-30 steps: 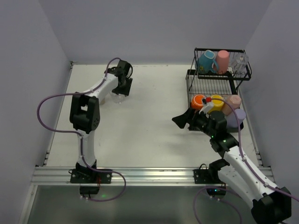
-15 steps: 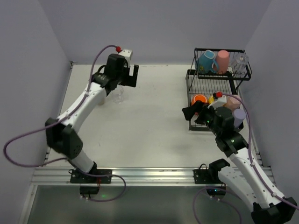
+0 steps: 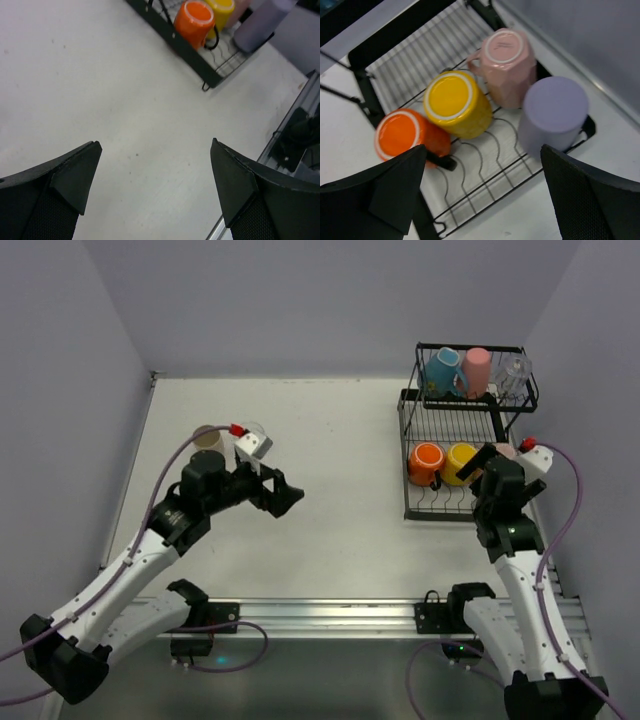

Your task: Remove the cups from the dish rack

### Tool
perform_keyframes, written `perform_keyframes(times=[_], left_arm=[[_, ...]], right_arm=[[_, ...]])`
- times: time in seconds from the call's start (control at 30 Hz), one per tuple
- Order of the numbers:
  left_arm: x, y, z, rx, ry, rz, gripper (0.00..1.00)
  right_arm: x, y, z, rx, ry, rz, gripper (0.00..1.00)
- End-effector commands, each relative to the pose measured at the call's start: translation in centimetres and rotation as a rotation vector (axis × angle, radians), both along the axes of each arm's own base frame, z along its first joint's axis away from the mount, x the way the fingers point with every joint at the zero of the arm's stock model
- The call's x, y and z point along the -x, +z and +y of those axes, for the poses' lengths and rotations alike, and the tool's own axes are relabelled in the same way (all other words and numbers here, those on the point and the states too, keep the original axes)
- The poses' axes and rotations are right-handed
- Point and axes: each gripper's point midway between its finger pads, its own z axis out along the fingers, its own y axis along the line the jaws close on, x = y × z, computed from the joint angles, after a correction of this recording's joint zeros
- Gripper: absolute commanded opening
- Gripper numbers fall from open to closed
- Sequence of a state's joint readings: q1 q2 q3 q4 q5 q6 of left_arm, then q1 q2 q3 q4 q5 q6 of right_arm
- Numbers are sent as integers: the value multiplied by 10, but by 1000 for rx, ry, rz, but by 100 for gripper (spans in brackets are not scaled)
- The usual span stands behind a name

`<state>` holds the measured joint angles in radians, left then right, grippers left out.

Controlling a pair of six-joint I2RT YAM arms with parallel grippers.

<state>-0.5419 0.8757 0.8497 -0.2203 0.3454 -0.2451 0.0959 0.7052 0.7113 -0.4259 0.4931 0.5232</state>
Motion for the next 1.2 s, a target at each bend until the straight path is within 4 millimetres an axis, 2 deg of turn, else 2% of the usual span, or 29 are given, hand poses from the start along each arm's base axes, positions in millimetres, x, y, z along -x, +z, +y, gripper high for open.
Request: perform_keyframes(times=[0.0, 0.03, 0.13, 0.17, 0.33, 0.4, 0.6, 0.8, 0.9, 0.93, 0.97, 1.07, 1.17], left_arm=[[15, -17, 0, -50, -20, -35, 100], [21, -17, -3, -58, -28, -50, 100], [38, -9, -8, -58, -67, -85, 100], [39, -7, -7, -56, -61, -97, 100], [52, -5, -12, -57, -82, -115, 100], [54, -5, -14, -58, -90, -115, 100], [56, -7, -17, -66, -96, -115, 100], [54, -10, -17, -77, -87, -110, 100], [53, -10, -16, -79, -81, -112, 100], [53, -10, -16, -80, -78, -110, 100], [52, -10, -15, -81, -75, -109, 100], [52, -9, -14, -81, -71, -112, 100], [51, -11, -14, -82, -69, -109, 100]], right_arm=[[11, 22, -51, 102, -243, -9, 99], [12, 18, -68, 107, -298, 18, 99], [8, 12, -85, 67, -331, 42, 99], [2, 4, -84, 47, -307, 68, 99], [-16, -6, -92, 2, -262, 129, 99], [-21, -17, -94, -27, -249, 163, 99], [-25, -47, -98, -80, -232, 244, 99], [-27, -64, -93, -115, -216, 276, 97], [-24, -66, -94, -110, -224, 283, 84], [-23, -62, -95, -103, -232, 273, 74], [-22, -61, -96, -99, -240, 266, 69], [-21, -62, -99, -93, -261, 268, 66], [-17, -60, -100, -88, -271, 266, 56]])
